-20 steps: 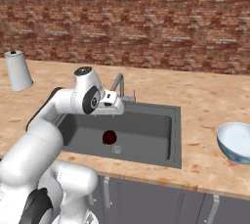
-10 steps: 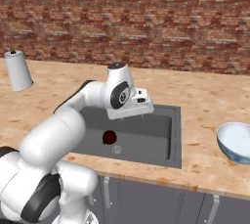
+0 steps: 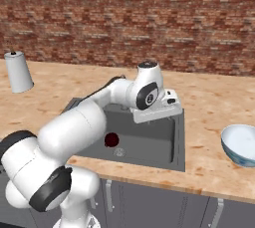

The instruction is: Pick the mug and place it in the sink. Pick the bowl and place it in the open cabinet and then close the cabinet.

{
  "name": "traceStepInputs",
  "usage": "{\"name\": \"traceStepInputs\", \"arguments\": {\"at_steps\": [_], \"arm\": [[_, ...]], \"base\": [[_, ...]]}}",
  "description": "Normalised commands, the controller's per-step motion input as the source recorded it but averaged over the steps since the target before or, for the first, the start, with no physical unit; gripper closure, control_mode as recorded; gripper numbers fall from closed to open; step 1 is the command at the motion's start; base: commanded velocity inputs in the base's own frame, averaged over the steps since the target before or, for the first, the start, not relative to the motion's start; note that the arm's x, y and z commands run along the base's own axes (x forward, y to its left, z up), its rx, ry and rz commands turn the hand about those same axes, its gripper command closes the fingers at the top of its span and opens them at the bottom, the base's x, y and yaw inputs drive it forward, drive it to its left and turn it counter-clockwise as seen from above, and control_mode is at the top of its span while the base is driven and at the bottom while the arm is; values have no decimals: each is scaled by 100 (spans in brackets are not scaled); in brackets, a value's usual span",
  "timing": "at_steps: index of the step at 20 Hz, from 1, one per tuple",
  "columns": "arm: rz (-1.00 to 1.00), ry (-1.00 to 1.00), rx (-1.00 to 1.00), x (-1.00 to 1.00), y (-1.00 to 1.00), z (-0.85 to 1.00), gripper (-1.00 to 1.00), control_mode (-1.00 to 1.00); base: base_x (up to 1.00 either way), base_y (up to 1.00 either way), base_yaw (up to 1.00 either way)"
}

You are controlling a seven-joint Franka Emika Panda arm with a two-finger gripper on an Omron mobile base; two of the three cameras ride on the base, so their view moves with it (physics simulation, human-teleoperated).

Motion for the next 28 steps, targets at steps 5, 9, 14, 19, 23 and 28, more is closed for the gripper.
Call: {"name": "traceStepInputs", "arguments": {"at_steps": [5, 9, 14, 19, 23, 28], "arm": [[-5, 0, -4, 4, -60, -3, -100, -100], [-5, 0, 1, 18, -80, 0, -100, -100], [0, -11, 6, -1, -68, 34, -100, -100], [-2, -6, 1, -15, -46, 15, -100, -100], [-4, -16, 1, -13, -65, -4, -100, -100], [-1, -14, 0, -8, -52, -11, -100, -100]], "base": [[0, 0, 0], [0, 0, 0], [0, 0, 0], [0, 0, 0], [0, 0, 0], [0, 0, 0]]}}
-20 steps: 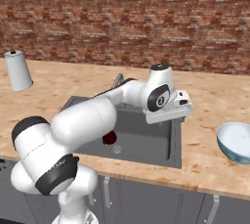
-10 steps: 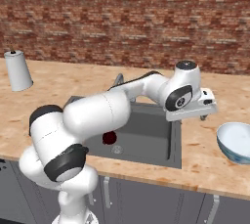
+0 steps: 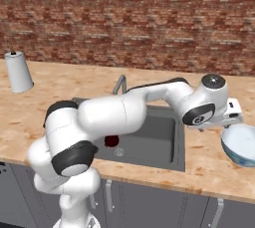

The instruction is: Pick the mug and place it in the sink. Pick the bowl and place it in the open cabinet and then close the cabinet.

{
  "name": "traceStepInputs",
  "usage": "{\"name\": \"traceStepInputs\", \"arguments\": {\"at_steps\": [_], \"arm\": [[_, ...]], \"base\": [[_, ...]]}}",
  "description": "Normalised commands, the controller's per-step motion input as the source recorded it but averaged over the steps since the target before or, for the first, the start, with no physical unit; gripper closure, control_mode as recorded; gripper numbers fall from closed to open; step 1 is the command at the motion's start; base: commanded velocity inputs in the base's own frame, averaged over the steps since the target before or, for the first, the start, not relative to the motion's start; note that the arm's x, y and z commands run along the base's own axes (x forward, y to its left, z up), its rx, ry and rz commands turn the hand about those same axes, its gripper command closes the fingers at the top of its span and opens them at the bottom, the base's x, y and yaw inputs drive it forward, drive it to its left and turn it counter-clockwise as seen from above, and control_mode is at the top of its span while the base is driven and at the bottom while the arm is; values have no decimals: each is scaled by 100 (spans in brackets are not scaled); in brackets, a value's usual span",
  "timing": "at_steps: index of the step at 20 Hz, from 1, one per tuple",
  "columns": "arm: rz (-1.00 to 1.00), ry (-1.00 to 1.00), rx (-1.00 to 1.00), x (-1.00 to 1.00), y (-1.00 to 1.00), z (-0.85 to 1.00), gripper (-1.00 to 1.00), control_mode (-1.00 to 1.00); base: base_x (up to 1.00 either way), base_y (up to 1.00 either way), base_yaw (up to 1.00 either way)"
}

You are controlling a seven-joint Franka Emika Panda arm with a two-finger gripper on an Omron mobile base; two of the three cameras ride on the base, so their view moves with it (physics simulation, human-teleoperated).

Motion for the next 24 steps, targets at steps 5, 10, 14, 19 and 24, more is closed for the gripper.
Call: {"name": "traceStepInputs", "arguments": {"at_steps": [5, 10, 14, 19, 24], "arm": [[0, 1, 0, -3, -10, -14, -100, -100], [0, 14, 0, 0, -11, -26, -100, -100], [1, 2, 0, 0, -27, -14, -100, -100], [5, -2, 2, 0, -27, -4, -100, -100], [3, 1, 0, 1, -8, -26, -100, -100]], "base": [[0, 0, 0], [0, 0, 0], [0, 0, 0], [0, 0, 0], [0, 0, 0]]}}
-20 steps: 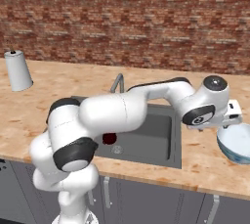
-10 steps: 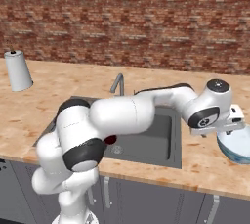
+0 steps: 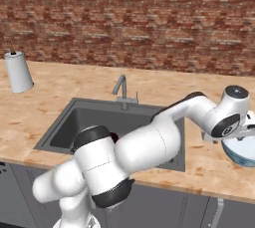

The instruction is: Pick the mug and place it in the sink. Pick the bowl and place it in the open cabinet and then close the cabinet.

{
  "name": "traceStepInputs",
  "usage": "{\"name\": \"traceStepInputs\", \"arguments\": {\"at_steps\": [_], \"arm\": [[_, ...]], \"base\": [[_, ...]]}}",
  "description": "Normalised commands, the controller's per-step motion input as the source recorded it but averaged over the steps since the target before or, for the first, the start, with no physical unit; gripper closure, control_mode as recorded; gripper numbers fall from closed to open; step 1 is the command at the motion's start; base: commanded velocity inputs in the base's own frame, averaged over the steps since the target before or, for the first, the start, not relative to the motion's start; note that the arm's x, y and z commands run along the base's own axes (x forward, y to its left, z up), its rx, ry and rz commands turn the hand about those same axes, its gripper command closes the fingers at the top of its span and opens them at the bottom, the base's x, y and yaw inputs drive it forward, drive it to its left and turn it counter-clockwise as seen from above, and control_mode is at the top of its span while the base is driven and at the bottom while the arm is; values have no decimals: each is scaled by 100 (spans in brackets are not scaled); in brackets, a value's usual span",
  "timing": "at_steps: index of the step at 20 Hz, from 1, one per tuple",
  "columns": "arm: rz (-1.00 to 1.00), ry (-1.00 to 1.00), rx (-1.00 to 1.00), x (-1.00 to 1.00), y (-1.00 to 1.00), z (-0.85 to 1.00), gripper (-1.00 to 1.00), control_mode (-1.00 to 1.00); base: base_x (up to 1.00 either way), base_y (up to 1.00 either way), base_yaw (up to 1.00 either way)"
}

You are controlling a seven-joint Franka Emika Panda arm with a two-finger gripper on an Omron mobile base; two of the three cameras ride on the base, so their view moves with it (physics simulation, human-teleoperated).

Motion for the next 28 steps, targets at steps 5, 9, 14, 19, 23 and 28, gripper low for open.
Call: {"name": "traceStepInputs", "arguments": {"at_steps": [5, 9, 14, 19, 23, 28], "arm": [[4, 4, 0, 13, 0, -33, -100, -100], [7, 5, 0, 35, 0, -24, -100, -100], [7, 9, 0, 30, -21, -6, -100, -100], [3, 12, 0, 28, -31, -7, -100, -100], [2, 10, 0, 33, -21, -22, -100, -100], [3, 7, 0, 14, -13, -24, -100, -100]], "base": [[0, 0, 0], [0, 0, 0], [0, 0, 0], [0, 0, 0], [0, 0, 0], [0, 0, 0]]}}
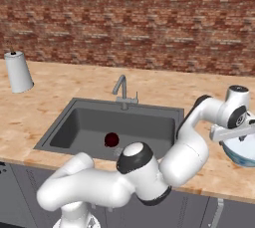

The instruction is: Pick the mug and place it in the sink. Pick the bowl and place it in the open cabinet and then close the cabinet.

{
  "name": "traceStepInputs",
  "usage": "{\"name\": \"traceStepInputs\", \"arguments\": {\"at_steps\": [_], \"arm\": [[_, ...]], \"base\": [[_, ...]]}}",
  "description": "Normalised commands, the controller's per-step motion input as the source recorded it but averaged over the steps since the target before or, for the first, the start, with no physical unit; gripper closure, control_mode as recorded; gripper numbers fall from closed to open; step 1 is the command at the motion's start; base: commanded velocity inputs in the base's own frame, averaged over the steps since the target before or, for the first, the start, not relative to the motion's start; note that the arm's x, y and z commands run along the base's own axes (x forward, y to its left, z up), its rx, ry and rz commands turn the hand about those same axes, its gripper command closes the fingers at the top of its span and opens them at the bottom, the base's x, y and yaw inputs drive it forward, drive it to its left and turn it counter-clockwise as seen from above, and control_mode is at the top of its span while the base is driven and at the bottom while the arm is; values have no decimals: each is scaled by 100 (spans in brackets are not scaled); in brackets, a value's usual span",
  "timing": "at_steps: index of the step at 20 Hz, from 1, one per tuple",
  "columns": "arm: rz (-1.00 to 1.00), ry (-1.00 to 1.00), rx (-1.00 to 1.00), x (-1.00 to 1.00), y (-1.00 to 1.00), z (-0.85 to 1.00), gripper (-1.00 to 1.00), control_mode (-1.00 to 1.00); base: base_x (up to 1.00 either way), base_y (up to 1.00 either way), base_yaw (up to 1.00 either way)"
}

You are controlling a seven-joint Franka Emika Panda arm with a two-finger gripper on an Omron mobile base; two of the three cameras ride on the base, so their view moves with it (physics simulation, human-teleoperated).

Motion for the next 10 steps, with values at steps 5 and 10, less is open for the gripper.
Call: {"name": "traceStepInputs", "arguments": {"at_steps": [5, 10], "arm": [[0, 2, 0, -2, 0, -32, -100, -100], [0, 0, 0, -17, 0, -31, -100, -100]], "base": [[0, 0, 0], [0, 0, 0]]}}
